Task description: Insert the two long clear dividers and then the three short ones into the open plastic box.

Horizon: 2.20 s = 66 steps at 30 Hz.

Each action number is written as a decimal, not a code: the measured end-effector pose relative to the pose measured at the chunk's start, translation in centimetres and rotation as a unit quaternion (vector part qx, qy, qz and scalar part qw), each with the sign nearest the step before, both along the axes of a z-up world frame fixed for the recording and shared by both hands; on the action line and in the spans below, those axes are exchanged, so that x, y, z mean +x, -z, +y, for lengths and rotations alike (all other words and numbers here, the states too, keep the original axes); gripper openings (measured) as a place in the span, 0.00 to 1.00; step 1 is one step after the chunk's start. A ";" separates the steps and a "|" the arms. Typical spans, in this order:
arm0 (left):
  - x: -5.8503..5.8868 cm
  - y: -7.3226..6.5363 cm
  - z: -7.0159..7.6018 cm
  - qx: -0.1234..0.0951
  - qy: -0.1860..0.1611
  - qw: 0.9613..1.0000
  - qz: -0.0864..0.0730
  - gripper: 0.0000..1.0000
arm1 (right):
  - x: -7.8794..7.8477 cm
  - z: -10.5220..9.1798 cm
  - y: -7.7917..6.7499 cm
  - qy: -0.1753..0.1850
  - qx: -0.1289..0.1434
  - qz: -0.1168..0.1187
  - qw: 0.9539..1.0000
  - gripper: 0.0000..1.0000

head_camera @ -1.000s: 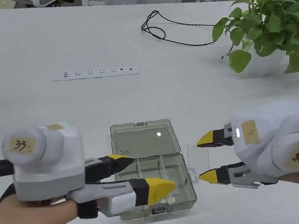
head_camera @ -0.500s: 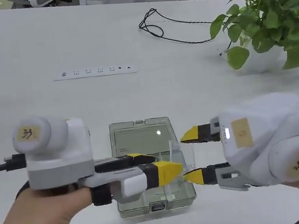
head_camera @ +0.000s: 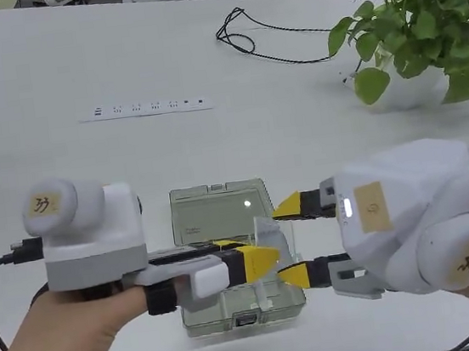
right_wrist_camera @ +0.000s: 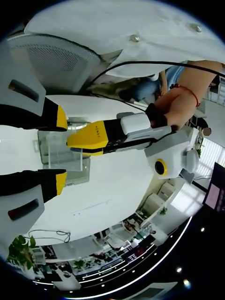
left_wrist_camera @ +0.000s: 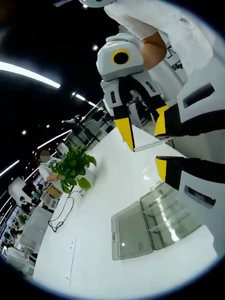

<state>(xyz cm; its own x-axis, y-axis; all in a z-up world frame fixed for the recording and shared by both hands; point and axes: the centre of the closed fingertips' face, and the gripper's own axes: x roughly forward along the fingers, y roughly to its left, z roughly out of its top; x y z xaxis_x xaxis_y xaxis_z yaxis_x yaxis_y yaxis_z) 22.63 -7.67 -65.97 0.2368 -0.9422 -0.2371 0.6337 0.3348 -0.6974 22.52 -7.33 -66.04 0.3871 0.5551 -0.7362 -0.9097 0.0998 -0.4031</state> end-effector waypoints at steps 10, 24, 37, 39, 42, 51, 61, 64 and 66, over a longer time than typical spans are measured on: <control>-0.2 -0.3 -0.1 -0.014 0.003 1.000 0.008 0.02 | 0.0 0.1 0.0 -0.003 -0.002 -0.001 1.000 0.32; -0.2 -0.4 0.1 -0.028 -0.003 0.999 0.017 0.00 | -0.1 0.3 -0.1 -0.006 0.000 -0.004 1.000 0.33; -0.7 -0.3 0.7 -0.008 0.019 0.999 -0.039 0.00 | 0.3 0.2 -2.0 0.021 0.074 0.054 0.996 0.36; -1.1 -0.5 0.6 -0.007 0.035 0.998 -0.057 0.00 | 0.1 0.1 -2.2 0.015 0.086 0.082 0.993 0.34; -1.7 -0.9 0.5 -0.010 0.057 0.995 -0.080 0.00 | -0.2 -0.1 -2.6 0.003 0.098 0.116 0.988 0.28; -2.9 -2.1 0.8 -0.010 0.111 0.980 -0.163 0.00 | -2.1 0.2 -3.6 -0.049 0.123 0.229 0.964 0.17; -3.8 -3.3 1.0 -0.023 0.140 0.964 -0.227 0.00 | -3.6 1.1 -3.8 -0.095 0.123 0.282 0.947 0.08; -4.0 -3.4 1.0 -0.028 0.143 0.961 -0.236 0.00 | -3.9 1.2 -3.6 -0.101 0.117 0.290 0.945 0.07; -4.2 -3.4 1.0 -0.028 0.146 0.960 -0.235 0.00 | -4.0 1.2 -3.5 -0.107 0.113 0.289 0.944 0.04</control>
<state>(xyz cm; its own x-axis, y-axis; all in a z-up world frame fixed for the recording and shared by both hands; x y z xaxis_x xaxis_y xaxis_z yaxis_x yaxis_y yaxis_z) 18.46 -6.69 -62.57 0.0286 -0.9928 -0.1163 0.9446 0.0649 -0.3219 18.55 -6.10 -62.54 -0.1823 0.7440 -0.6428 -0.9803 -0.0867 0.1777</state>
